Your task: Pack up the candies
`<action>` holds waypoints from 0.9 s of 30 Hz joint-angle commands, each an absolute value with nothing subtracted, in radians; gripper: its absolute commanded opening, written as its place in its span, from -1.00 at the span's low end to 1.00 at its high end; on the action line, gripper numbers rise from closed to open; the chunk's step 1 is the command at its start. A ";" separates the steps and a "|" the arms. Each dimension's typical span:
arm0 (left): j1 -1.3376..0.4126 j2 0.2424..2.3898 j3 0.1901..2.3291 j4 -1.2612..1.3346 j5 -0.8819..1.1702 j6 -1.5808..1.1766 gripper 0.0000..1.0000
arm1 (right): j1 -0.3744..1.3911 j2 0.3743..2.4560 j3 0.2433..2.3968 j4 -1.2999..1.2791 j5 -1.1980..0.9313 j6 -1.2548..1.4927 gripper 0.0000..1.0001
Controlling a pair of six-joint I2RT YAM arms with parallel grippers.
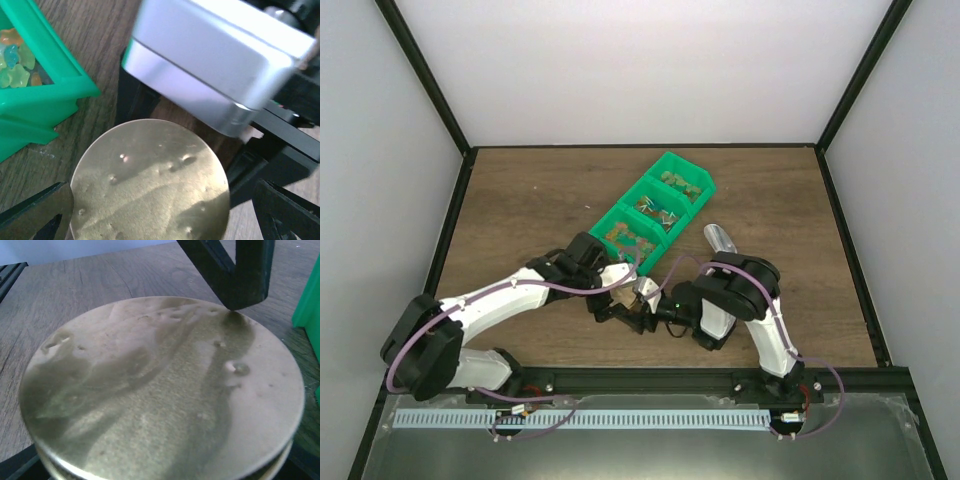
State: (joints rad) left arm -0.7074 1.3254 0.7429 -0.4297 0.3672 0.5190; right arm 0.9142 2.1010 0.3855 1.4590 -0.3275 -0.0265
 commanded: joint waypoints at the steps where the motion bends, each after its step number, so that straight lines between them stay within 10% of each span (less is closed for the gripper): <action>1: -0.727 1.352 0.744 -0.365 0.277 0.423 1.00 | 0.921 2.126 0.387 1.380 -0.283 -0.008 0.19; 27: -0.738 1.407 0.746 -0.469 0.280 0.778 0.66 | 0.922 2.118 0.359 1.439 -0.380 -0.055 0.15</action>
State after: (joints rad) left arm -0.7338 1.3800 0.7437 -0.3851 0.2939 0.5766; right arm 0.9180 2.1010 0.3813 1.4597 -0.3241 -0.0589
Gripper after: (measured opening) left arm 0.898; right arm 0.816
